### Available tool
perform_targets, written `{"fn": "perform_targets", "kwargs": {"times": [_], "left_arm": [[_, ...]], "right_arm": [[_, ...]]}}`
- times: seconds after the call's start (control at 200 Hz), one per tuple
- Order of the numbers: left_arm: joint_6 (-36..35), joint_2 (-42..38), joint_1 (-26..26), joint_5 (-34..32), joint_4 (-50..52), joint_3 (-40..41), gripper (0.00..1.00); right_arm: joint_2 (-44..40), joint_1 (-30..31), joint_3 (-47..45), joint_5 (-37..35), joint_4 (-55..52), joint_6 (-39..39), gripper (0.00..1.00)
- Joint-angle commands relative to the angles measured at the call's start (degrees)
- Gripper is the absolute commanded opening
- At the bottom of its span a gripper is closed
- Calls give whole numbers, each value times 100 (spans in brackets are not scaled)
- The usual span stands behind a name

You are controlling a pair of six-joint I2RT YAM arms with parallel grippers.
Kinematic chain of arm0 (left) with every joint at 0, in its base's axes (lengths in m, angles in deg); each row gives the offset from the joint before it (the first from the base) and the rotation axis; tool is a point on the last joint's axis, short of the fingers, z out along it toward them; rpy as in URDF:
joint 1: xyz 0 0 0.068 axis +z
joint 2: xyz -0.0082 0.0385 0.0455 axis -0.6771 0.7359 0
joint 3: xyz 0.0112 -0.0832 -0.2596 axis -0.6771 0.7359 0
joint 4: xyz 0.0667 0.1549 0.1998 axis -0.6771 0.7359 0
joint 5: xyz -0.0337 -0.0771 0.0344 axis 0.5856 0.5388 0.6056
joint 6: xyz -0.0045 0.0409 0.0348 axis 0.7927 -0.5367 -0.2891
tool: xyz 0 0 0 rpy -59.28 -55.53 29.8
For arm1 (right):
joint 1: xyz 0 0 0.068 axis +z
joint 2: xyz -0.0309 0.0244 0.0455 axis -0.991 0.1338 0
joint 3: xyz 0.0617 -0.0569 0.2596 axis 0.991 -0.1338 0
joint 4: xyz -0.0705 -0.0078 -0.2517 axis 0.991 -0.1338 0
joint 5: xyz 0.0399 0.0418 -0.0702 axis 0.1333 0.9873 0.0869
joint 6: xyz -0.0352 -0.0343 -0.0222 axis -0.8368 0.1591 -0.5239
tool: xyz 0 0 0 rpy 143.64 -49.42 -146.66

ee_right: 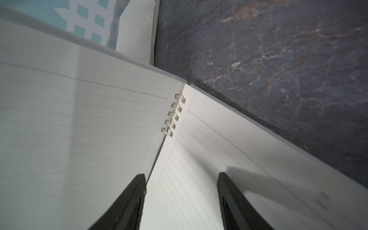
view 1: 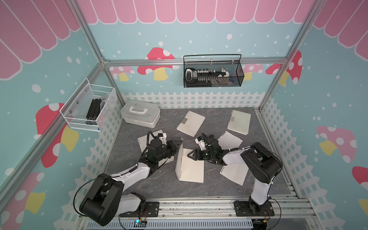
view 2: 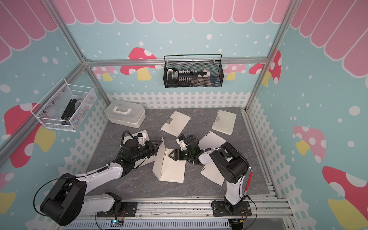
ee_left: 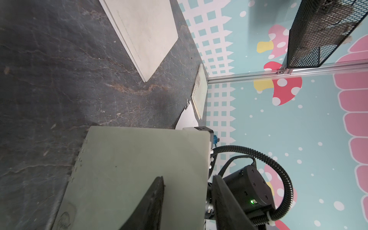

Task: Tear off pages from different notebooks
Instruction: Open the notebook at the center of the board.

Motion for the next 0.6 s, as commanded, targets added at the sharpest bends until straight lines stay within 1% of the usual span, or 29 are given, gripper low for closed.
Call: {"fn": "perform_targets", "kwargs": {"times": [0.0,0.075,0.12,0.13,0.155,0.255,0.325,0.355,0.42,0.465,0.475,0.53,0.545,0.595], "left_arm": [[67,131,-23,-102,-204,66,39],[-13,219,-22,-97,-5,-30,38],[-27,269,-18,-109,37,-38,35],[-25,277,-20,-117,40,-34,32],[-26,296,-24,-142,34,-32,30],[-105,351,-23,-178,229,-89,27],[-124,349,-22,-215,325,-123,10],[-166,333,-15,-233,412,-154,7],[-337,294,-27,-309,831,-329,5],[-513,257,-22,-421,1191,-456,2],[-551,243,-22,-450,1278,-490,0],[-746,166,-25,-619,1763,-657,0],[-797,144,-153,-677,1892,-703,0],[-959,40,-205,-841,2229,-833,0]], "right_arm": [[185,-8,-151,23,-87,101,61],[191,-10,-151,30,-70,101,61],[181,-10,-151,32,-70,92,61],[182,-6,-151,37,-70,92,61],[183,-8,-151,40,-70,84,61],[182,-10,-142,63,-70,66,61],[182,-8,-133,85,-58,57,61],[180,-10,-133,102,-61,57,61],[166,-26,-116,177,-36,65,61],[126,-43,-98,240,-11,83,61],[111,-45,-94,254,-9,90,61],[8,-68,-93,299,0,100,62],[-26,-72,-97,320,0,105,62],[-141,-102,-94,375,-9,124,64]]}}
